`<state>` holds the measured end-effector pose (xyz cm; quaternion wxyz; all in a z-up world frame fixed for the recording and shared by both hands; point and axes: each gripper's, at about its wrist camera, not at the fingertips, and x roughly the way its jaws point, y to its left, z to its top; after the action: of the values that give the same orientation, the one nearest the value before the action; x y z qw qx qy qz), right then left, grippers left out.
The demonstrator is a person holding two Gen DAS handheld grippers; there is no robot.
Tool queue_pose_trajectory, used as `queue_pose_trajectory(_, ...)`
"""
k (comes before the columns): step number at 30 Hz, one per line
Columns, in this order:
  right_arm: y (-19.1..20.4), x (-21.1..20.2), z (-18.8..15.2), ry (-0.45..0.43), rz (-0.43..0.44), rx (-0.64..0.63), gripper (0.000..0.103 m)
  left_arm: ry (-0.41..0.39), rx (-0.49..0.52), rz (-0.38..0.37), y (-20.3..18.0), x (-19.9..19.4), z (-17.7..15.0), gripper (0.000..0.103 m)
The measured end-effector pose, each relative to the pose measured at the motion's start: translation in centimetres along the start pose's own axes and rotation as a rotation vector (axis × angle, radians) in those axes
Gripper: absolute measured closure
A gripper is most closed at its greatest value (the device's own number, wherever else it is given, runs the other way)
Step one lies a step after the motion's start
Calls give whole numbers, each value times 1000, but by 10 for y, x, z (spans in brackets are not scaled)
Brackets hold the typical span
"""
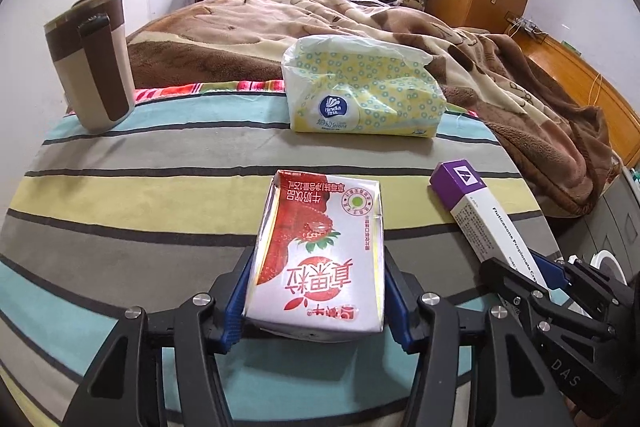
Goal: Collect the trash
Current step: 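Grasp the red-white juice box with left tool while right tool grasps the cream box, then carry the juice box and cream box over the white bin and open both tools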
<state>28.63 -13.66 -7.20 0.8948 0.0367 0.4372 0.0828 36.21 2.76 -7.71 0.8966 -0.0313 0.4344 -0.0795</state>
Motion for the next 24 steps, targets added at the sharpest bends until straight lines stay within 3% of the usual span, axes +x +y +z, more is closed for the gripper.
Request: queue_pose_trajectory(24,-11,-89,-42,-119,36,29,64,-88,11,-30,-39,-109,-60,46)
